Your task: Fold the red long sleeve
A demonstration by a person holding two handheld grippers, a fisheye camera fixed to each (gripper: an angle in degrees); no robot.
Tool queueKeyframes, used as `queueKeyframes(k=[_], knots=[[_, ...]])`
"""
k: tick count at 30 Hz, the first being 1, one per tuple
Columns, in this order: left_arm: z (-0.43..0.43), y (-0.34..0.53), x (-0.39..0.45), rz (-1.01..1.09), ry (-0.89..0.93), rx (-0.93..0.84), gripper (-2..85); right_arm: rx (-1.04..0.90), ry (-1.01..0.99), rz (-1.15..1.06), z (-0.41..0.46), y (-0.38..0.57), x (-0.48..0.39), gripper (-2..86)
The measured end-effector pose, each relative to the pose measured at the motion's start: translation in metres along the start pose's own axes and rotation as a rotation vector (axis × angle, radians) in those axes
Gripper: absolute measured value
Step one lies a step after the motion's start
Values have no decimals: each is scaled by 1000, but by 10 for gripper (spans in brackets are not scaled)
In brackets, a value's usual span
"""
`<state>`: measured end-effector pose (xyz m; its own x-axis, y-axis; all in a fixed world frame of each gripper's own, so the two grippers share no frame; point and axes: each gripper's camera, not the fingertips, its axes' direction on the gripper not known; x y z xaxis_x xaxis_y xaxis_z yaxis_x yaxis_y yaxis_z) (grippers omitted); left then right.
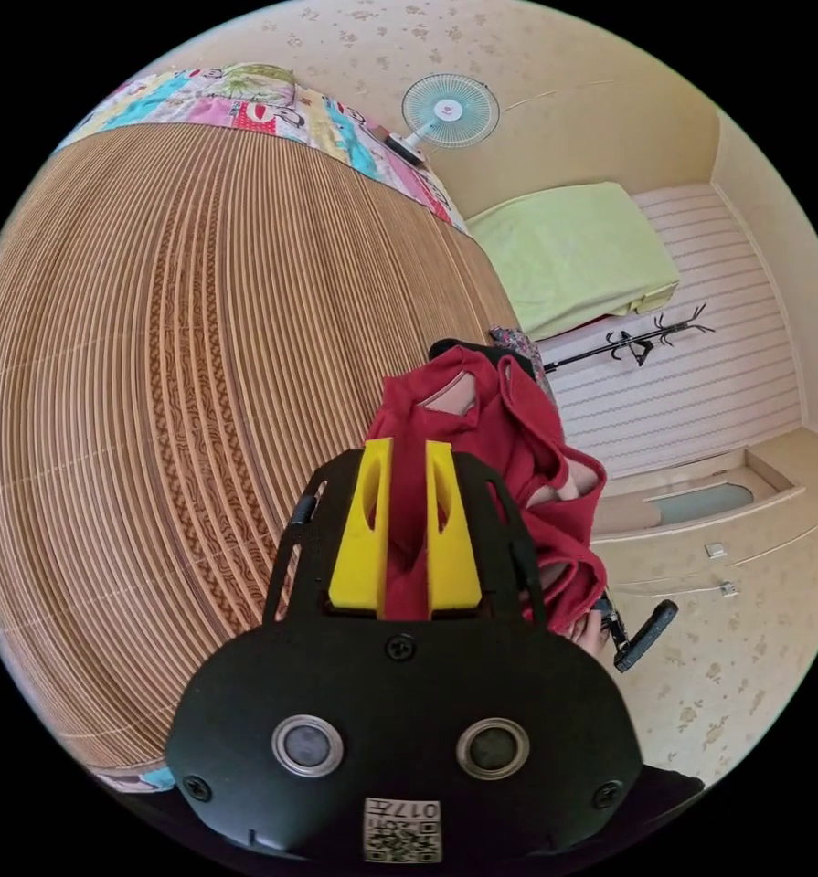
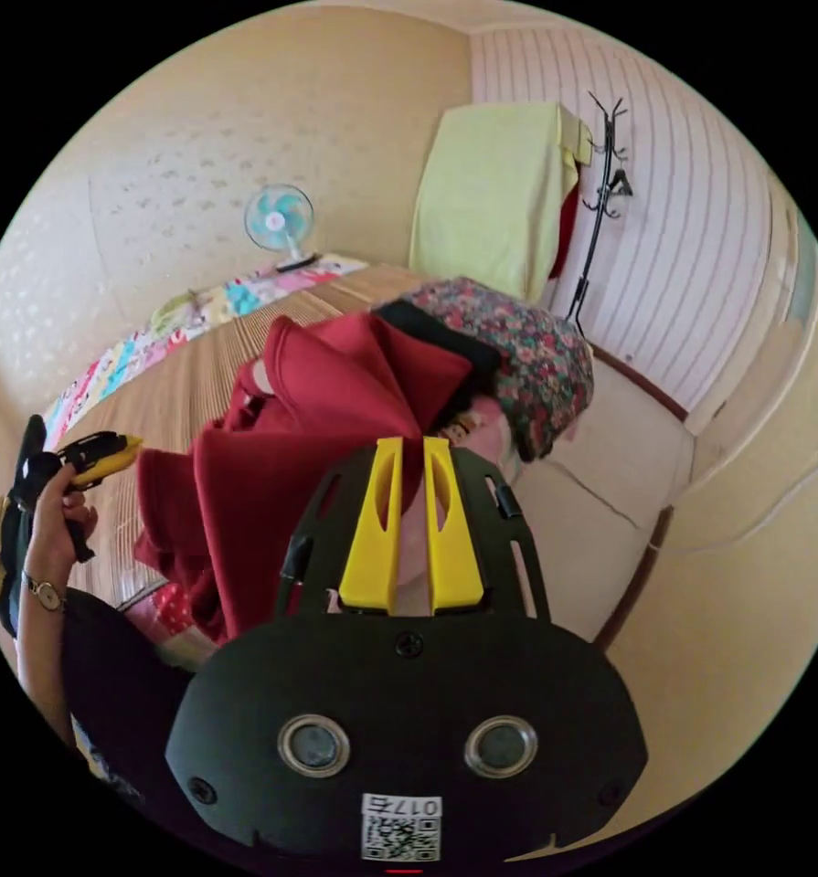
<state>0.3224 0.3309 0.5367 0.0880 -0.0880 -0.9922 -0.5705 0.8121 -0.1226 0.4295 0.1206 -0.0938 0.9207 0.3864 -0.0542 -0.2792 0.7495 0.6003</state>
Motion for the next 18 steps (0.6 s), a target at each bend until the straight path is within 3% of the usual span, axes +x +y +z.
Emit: queueKeyframes(k=[2,6,9,13,17,18], knots=[[7,-2,3,-10,-54,-46,108,7,5,32,10,27,-2,67],[30,-6,18,11,-128,-144,118,338,34,28,-34,54,-43,76],[58,-11,30,25,-148,-254,127,460,-71,-184,-47,13,-108,90],[69,-14,47,36,-169,-297,132,281,-176,-646,-6,-85,-249,115],[66,-10,67,76,-195,-319,126,102,-127,-999,78,-155,-378,124],[72,-9,74,87,-197,-358,125,-23,-82,-1088,115,-177,-416,127]])
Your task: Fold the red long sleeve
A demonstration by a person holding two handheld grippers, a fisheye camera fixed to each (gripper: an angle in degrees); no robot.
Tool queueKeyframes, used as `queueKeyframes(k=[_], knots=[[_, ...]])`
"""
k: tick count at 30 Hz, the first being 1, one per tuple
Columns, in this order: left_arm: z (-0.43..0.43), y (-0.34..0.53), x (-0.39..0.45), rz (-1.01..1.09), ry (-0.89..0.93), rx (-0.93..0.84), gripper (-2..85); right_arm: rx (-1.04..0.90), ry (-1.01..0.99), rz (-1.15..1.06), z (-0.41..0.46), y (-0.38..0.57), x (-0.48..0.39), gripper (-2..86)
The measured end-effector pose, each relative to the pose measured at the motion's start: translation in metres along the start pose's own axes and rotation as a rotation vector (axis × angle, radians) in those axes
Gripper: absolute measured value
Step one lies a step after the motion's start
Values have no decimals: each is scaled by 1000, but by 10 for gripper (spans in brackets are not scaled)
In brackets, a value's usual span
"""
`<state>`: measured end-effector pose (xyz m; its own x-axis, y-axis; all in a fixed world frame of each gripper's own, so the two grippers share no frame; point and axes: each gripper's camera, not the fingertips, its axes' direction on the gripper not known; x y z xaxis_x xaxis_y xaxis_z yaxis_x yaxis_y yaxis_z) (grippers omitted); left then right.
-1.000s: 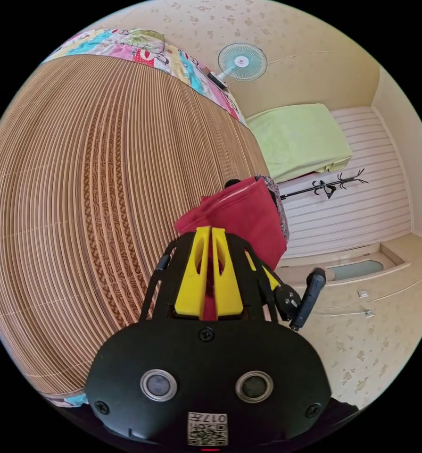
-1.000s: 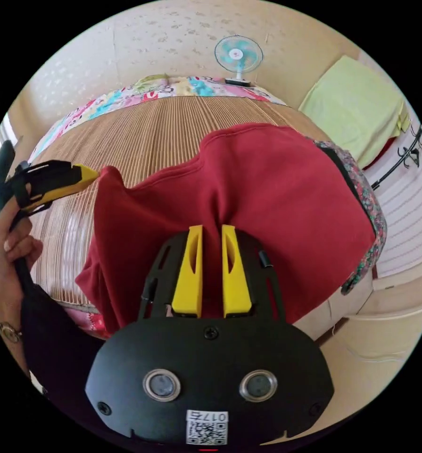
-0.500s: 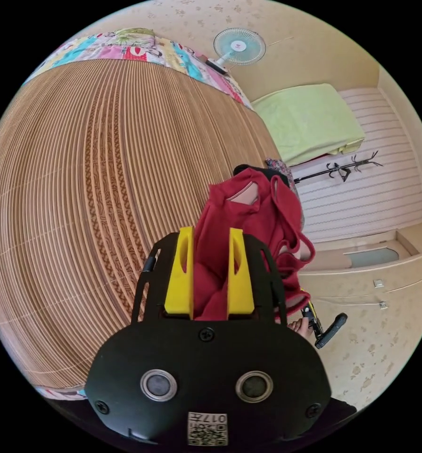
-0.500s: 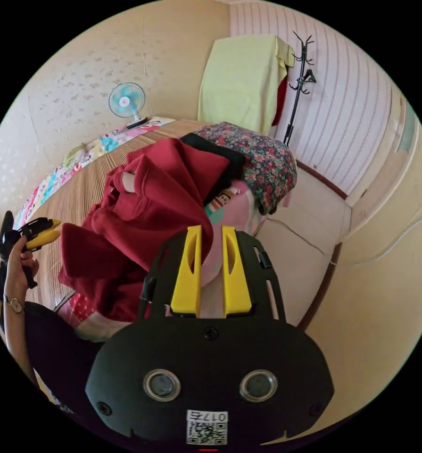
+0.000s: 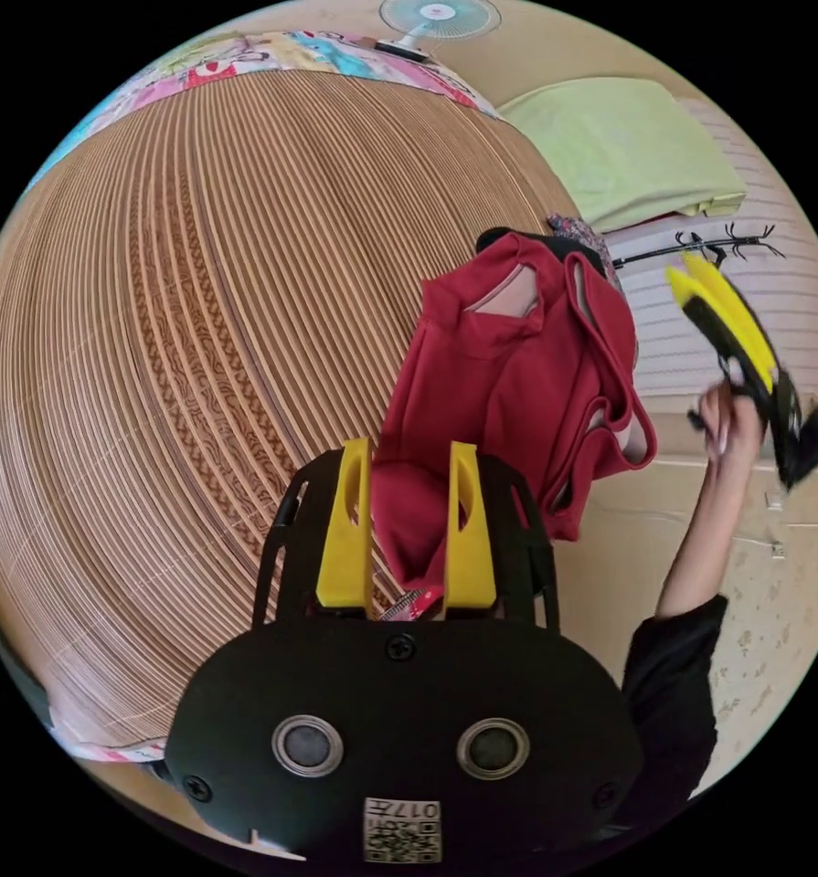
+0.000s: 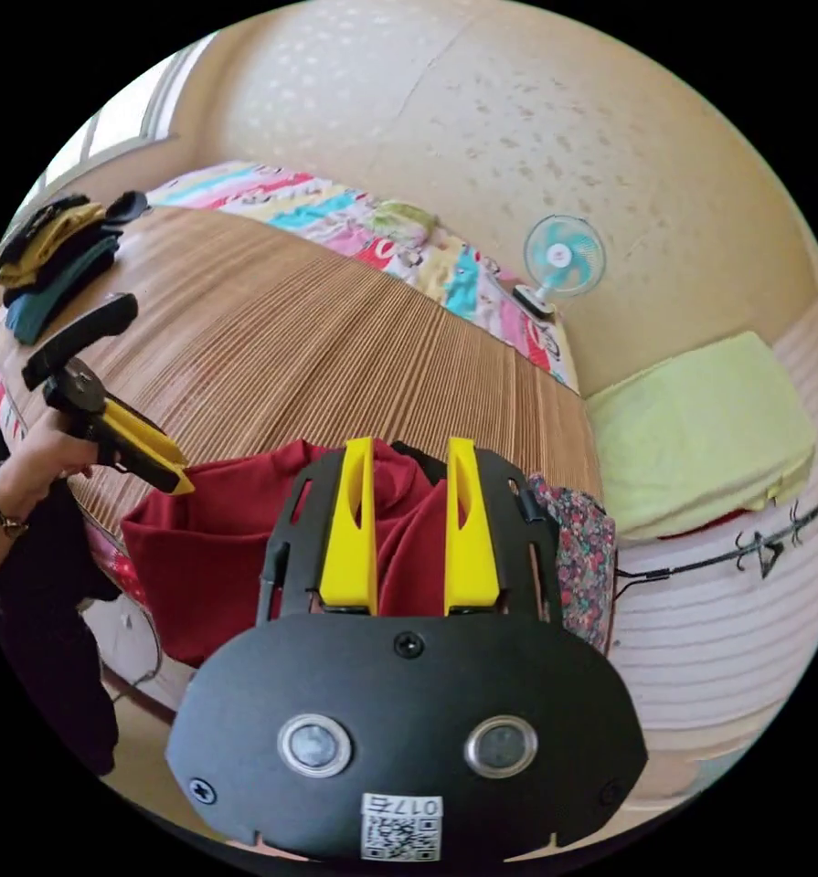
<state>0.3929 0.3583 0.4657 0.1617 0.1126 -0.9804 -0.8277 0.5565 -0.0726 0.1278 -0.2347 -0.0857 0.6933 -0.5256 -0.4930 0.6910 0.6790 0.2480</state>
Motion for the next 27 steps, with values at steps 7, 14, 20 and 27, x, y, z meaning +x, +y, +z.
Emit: queueKeyframes(k=[7,14,20,27], knots=[[12,2,43,32,-71,-108,127,-614,-203,-273,193,-98,-18,111],[24,20,94,65,-192,-130,110,-651,87,-288,256,-71,-113,74],[23,52,133,78,-163,-93,53,-383,113,-16,157,-26,-106,43],[-81,144,168,186,210,427,9,106,223,305,-65,128,-101,40]])
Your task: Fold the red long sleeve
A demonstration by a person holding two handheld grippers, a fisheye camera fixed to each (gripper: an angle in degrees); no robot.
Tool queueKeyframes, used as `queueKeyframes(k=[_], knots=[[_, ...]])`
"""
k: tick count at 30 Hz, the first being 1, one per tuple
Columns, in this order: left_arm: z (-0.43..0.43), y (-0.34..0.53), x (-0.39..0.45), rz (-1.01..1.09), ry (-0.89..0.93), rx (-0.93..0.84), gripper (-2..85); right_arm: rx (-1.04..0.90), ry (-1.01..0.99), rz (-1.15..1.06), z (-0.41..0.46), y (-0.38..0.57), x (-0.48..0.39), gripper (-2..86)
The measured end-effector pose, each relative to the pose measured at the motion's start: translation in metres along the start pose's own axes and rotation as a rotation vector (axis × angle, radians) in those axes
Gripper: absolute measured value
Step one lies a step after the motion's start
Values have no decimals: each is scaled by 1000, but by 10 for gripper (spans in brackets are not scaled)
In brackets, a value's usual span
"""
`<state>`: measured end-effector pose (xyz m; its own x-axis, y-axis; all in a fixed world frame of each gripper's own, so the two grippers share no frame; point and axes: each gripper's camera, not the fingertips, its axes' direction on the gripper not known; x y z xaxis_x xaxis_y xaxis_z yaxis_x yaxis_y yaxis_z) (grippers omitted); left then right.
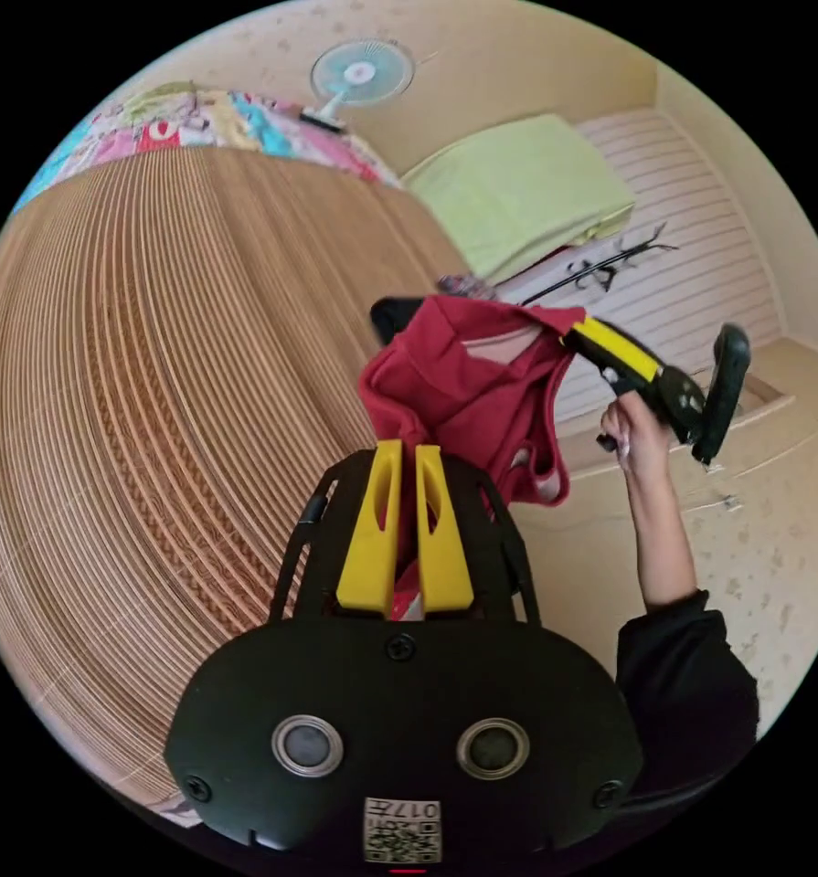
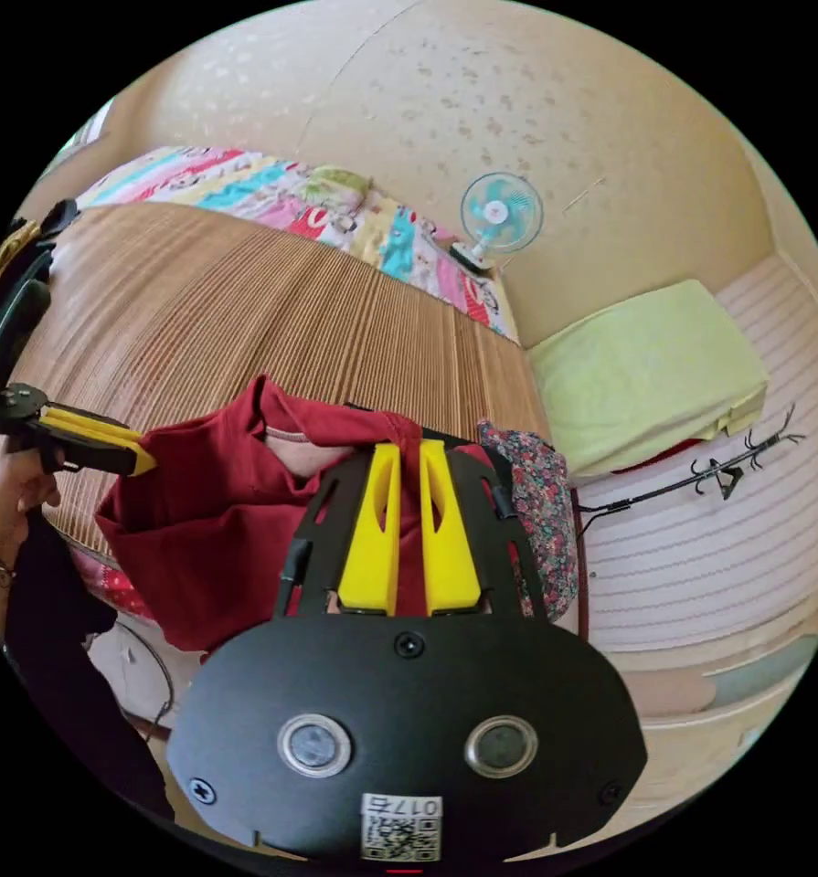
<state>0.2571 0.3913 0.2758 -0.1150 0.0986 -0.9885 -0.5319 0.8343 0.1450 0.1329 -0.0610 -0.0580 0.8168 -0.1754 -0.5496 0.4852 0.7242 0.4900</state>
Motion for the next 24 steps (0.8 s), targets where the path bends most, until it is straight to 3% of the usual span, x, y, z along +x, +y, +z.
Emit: queueKeyframes(k=[4,7,9,12,15,19,24], knots=[[-98,60,76,138,-114,352,3,331,35,147,-154,103,47,39],[-167,100,109,130,18,546,1,528,-56,133,-243,153,71,39],[-198,101,128,112,52,552,0,541,-131,129,-272,162,88,38],[-251,110,186,226,12,638,-2,534,-241,299,-295,171,135,38],[-300,130,255,329,-42,750,-2,724,-351,461,-328,214,178,37],[-376,164,330,406,6,975,-2,1069,-228,506,-402,279,155,36],[-464,188,389,448,78,1111,-1,1336,-89,558,-464,307,107,36]])
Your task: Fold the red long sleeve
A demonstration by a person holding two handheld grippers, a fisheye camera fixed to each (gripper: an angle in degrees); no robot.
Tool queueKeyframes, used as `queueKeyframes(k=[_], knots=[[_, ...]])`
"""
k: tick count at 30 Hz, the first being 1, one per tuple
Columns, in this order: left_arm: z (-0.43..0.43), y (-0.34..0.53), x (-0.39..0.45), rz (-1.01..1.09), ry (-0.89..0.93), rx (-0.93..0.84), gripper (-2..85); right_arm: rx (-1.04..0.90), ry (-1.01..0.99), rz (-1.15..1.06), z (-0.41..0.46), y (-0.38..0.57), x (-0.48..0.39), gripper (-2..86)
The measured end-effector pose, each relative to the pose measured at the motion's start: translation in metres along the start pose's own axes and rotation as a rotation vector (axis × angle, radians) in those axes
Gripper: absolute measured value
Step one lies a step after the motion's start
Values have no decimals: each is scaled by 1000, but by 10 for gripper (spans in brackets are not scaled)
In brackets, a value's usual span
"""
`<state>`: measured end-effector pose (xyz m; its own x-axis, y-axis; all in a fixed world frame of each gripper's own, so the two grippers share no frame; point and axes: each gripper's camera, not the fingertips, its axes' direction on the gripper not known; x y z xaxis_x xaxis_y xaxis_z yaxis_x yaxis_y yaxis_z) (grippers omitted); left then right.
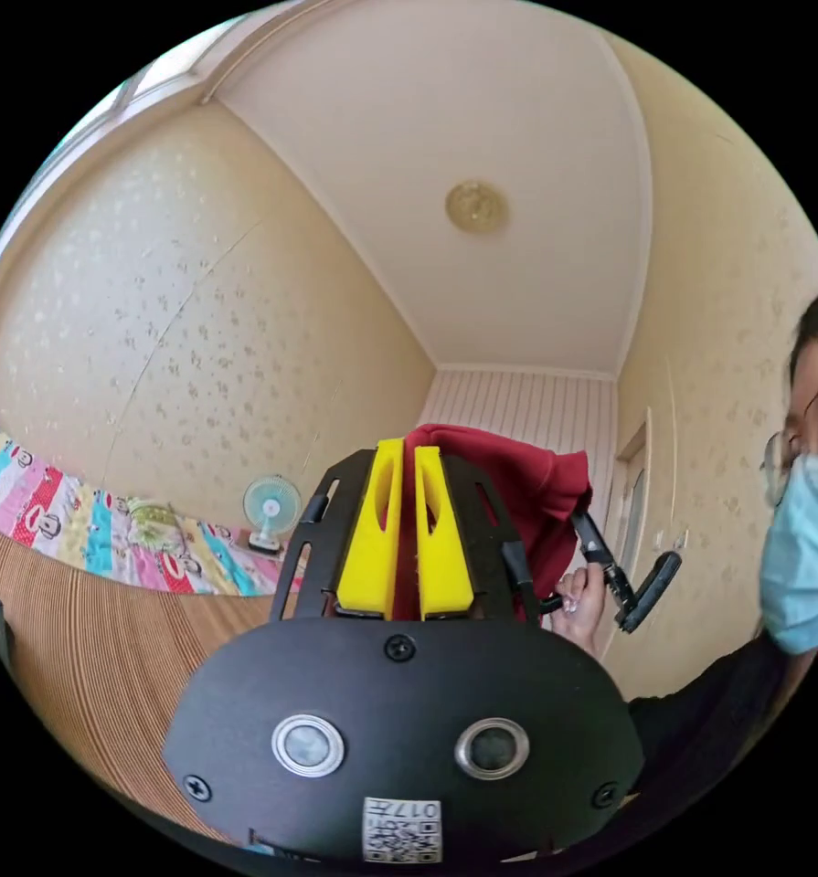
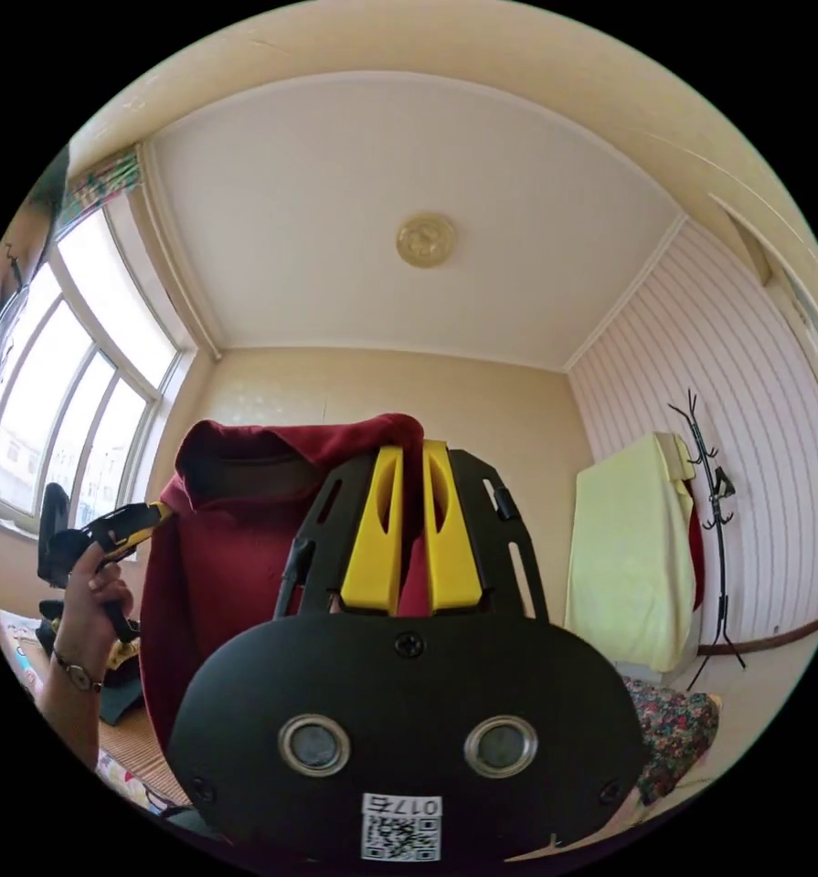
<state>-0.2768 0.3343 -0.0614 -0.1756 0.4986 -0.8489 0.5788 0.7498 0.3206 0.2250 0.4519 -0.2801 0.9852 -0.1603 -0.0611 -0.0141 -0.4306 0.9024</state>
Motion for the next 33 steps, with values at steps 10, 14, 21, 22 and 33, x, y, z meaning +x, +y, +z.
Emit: queueKeyframes(k=[10,14,21,22,33], knots=[[165,-160,-172,12,-653,-352,27,-614,-180,-205,365,89,-99,68],[205,-70,-313,-28,-898,-716,37,-1112,-198,-158,451,288,-126,80],[121,211,-385,-293,-654,-1020,68,-1424,-306,-372,258,655,-148,92],[113,247,-379,-347,-609,-1052,78,-1469,-308,-396,226,696,-140,93],[124,299,-310,-228,-824,-1130,32,-1474,-278,-315,141,805,-65,82]])
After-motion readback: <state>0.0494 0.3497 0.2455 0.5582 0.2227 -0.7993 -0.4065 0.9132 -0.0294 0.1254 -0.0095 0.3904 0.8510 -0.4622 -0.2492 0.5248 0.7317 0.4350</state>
